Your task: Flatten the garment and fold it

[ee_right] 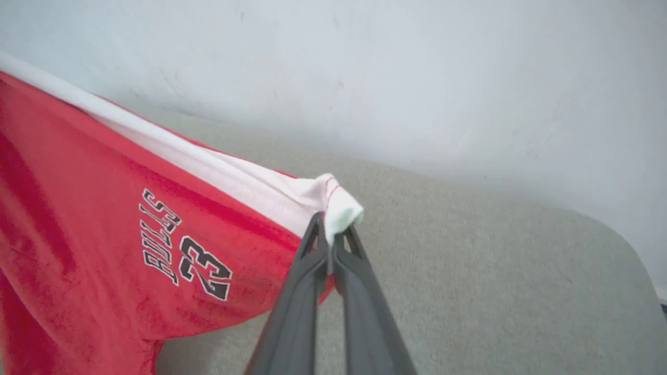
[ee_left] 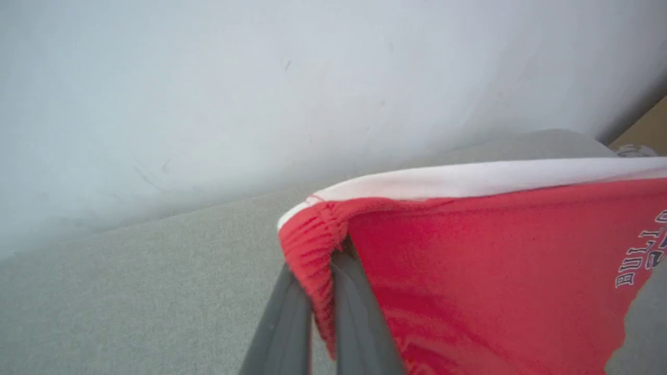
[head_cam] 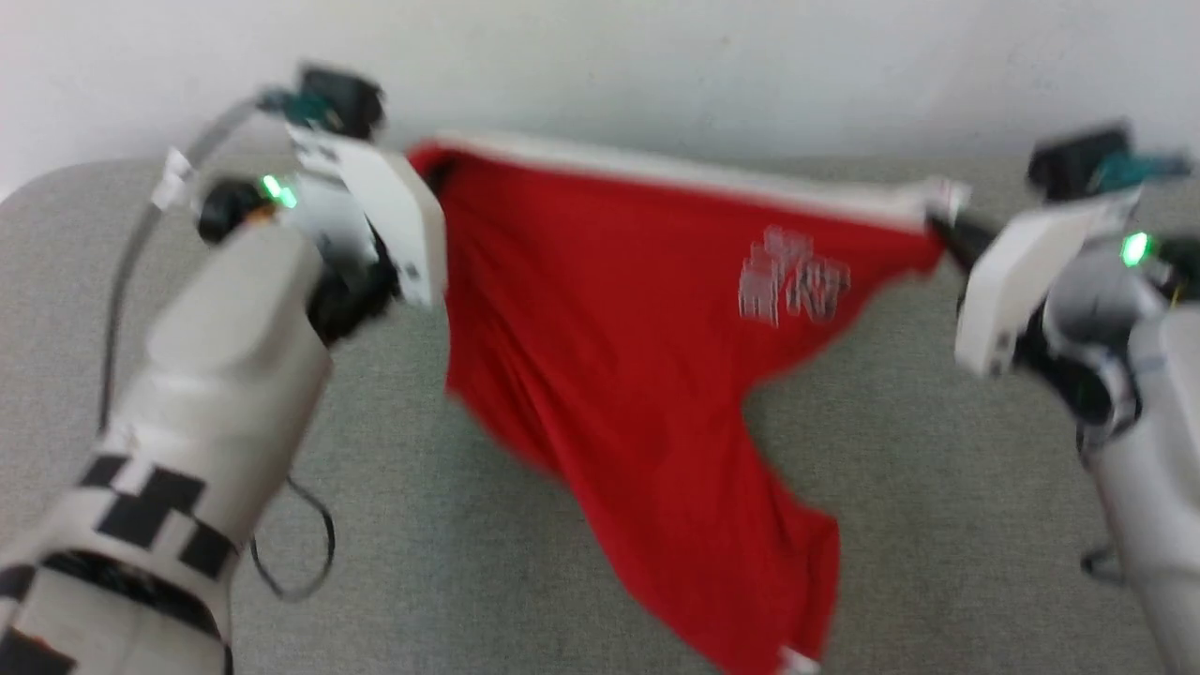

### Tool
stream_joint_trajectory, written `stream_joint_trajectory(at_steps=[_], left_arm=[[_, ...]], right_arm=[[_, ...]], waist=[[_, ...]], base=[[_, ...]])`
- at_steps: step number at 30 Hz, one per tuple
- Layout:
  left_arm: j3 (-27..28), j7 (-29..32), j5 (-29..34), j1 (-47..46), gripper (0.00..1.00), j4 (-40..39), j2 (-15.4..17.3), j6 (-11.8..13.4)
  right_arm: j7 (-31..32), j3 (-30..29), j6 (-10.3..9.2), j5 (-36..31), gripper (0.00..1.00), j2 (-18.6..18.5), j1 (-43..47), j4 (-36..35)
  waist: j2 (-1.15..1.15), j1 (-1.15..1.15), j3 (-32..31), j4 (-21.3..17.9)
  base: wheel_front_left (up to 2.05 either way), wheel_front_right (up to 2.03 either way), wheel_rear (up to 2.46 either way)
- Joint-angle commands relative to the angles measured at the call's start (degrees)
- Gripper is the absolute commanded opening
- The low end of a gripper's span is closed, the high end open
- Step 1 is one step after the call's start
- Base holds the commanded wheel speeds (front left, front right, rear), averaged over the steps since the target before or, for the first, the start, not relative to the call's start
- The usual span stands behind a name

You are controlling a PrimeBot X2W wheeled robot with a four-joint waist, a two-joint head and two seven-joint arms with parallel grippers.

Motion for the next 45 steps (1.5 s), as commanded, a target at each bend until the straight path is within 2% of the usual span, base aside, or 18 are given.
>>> stream_joint_trajectory(at_steps=[1,11,15,20,28,32,35,36,37,39,42,45], left_arm=[[1.4,-2.5,0.7,-3.4,0.00,1.6,1.2,0.9],[5.9,-20.0,3.8,-20.4,0.00,6.2,3.2,4.7],[6.9,-22.7,3.7,-23.2,0.00,8.2,2.9,4.5],[7.6,-24.2,2.9,-22.4,0.00,11.1,1.0,4.1],[8.7,-25.0,1.6,-15.5,0.00,14.9,-2.3,3.0],[10.4,-25.1,1.6,-8.6,0.00,12.3,-3.0,2.8],[12.8,-25.1,0.8,-3.8,0.00,9.6,-3.2,2.8],[13.7,-25.1,2.0,1.4,0.00,6.2,-3.1,3.0],[13.7,-25.1,2.0,1.4,0.00,6.2,-3.1,3.0],[14.8,-25.1,3.0,7.1,0.00,2.6,-2.6,3.3],[15.8,-25.1,4.3,16.8,0.00,-2.9,-2.0,3.9],[14.7,-25.1,5.4,26.0,0.00,-8.5,-1.7,4.5]], right_arm=[[-2.2,-1.1,-0.09,-0.7,0.00,0.6,-4.5,1.6],[-20.4,-3.0,-0.09,-7.6,0.00,2.6,-30.4,10.9],[-24.3,-0.7,-0.09,-8.9,0.00,4.3,-36.0,15.2],[-27.3,3.0,-0.09,-8.1,0.00,6.0,-37.7,21.1],[-30.6,10.3,-0.09,-4.3,0.00,8.0,-33.4,27.9],[-32.2,14.0,-0.09,-1.1,0.00,7.6,-27.8,28.0],[-32.9,15.6,-0.09,0.5,0.00,6.7,-24.0,26.5],[-33.2,16.8,-0.09,1.6,0.00,5.4,-19.8,24.5],[-33.2,16.8,-0.09,1.6,0.00,5.4,-19.8,24.5],[-33.0,17.7,-0.09,2.6,0.00,4.0,-15.0,22.0],[-32.2,17.3,-0.09,3.1,0.00,2.1,-6.9,17.1],[-29.9,14.5,-0.09,2.7,0.00,0.4,2.2,10.4]], waist=[[-0.01,0.00,0.1,-0.4],[-0.01,0.00,4.5,-2.6],[-0.01,0.00,5.9,-3.1],[-0.01,0.00,8.0,-2.9],[-0.01,0.00,10.8,-2.5],[-0.01,0.00,9.6,-2.2],[-0.01,0.00,8.5,-2.2],[-0.01,0.00,7.1,-2.2],[-0.01,0.00,7.1,-2.2],[-0.01,0.00,5.5,-2.4],[-0.01,0.00,2.5,-3.0],[-0.01,0.00,-0.1,-2.9]], base=[[0.00,0.00,0.00],[0.00,0.00,0.00],[0.00,0.00,0.00],[0.00,0.00,0.00],[0.00,0.00,0.00],[0.00,0.00,0.00],[0.00,0.00,0.00],[0.00,0.00,0.00],[0.00,0.00,0.00],[0.00,0.00,0.00],[0.00,0.00,0.00],[0.00,0.00,0.00]])
